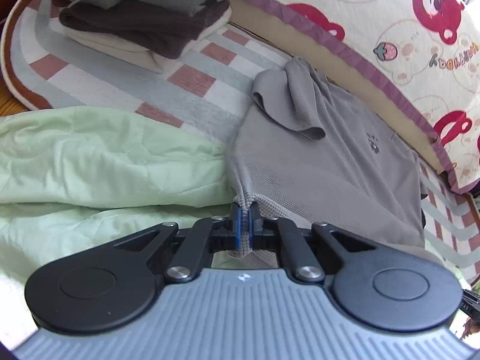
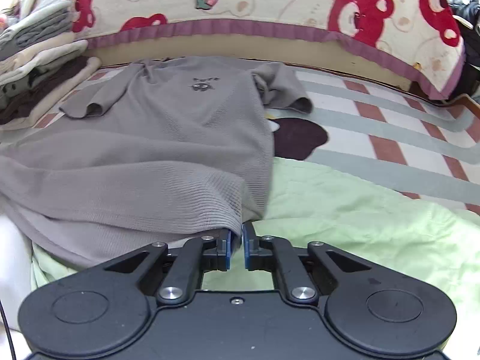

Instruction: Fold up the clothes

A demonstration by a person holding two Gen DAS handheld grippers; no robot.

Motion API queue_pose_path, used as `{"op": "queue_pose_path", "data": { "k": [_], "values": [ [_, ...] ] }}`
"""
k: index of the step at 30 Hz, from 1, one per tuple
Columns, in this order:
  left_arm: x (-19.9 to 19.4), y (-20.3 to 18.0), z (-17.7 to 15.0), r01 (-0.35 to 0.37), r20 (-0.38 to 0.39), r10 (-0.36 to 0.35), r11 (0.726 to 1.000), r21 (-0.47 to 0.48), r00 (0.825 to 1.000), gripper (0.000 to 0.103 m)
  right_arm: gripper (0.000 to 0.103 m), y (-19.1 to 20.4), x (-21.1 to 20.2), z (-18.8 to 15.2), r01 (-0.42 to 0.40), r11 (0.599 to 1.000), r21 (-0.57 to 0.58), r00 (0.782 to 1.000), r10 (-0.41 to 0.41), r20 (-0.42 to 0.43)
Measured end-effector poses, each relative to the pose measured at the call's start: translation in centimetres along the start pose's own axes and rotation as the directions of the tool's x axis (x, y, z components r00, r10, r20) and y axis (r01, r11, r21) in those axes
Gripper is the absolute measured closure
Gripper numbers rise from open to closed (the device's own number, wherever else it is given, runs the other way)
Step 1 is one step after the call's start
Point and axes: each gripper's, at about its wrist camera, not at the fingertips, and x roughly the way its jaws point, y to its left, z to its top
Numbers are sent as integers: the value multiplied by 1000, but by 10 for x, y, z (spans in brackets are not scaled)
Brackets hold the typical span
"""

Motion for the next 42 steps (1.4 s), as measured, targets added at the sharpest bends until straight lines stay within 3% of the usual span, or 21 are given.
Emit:
{"op": "queue_pose_path", "data": {
  "k": [1, 5, 6, 7, 10, 12, 15, 18, 21, 24, 27, 32, 38, 42],
  "values": [
    [3, 0, 0, -7, -5, 7, 1000, -1, 1000, 99, 80, 0, 5, -3, -3, 1000, 10, 1000, 3, 1],
    [14, 7, -4, -24, -11, 23, 999, -32, 1000, 99, 80, -9, 27, -12, -27, 994, 104, 1000, 28, -2],
    [14, 7, -4, -32, -4, 32, 999, -35, 999, 99, 93, -13, 33, -13, -38, 990, 135, 999, 39, -1],
    [12, 6, -4, -41, 11, 41, 999, -33, 999, 99, 98, -15, 32, -11, -58, 987, 151, 998, 56, 16],
    [-2, 2, -6, -51, 63, 52, 999, -20, 997, 99, 98, -15, -5, 8, -75, 988, 136, 988, 56, 141],
    [-18, -2, -6, -47, 101, 48, 999, -13, 994, 99, 98, -13, -45, 24, -70, 992, 108, 969, 42, 245],
    [-55, -11, -12, -46, 178, 48, 999, -14, 983, 100, 98, -11, -119, 42, -36, 996, 83, 918, 0, 396],
    [-92, -18, -19, -27, 244, 34, 999, -34, 969, 100, 98, -3, -174, 37, 14, 998, 58, 875, -40, 482],
    [-109, -22, -31, -84, 240, 80, 996, 3, 967, 100, 98, 0, -175, 18, 75, 997, 22, 907, -78, 414],
    [-100, -11, -45, -129, 163, 128, 992, -5, 978, 100, 98, -17, -135, 2, 33, 997, 72, 966, -50, 254],
    [-86, 1, -55, -133, 85, 136, 991, -33, 987, 100, 98, -27, -88, -13, 17, 994, 111, 996, -26, 80],
    [-80, 0, -61, -131, 77, 131, 991, -8, 988, 99, 99, -35, -59, -34, 65, 985, 162, 994, -50, -93],
    [-70, -9, -62, -183, 18, 182, 981, 64, 983, 97, 98, -26, -60, -31, 65, 987, 149, 986, -41, -159],
    [-65, -15, -64, -137, -50, 144, 983, 124, 988, 92, 87, -5, -82, -10, 40, 997, 73, 984, -27, -176]
  ]
}}
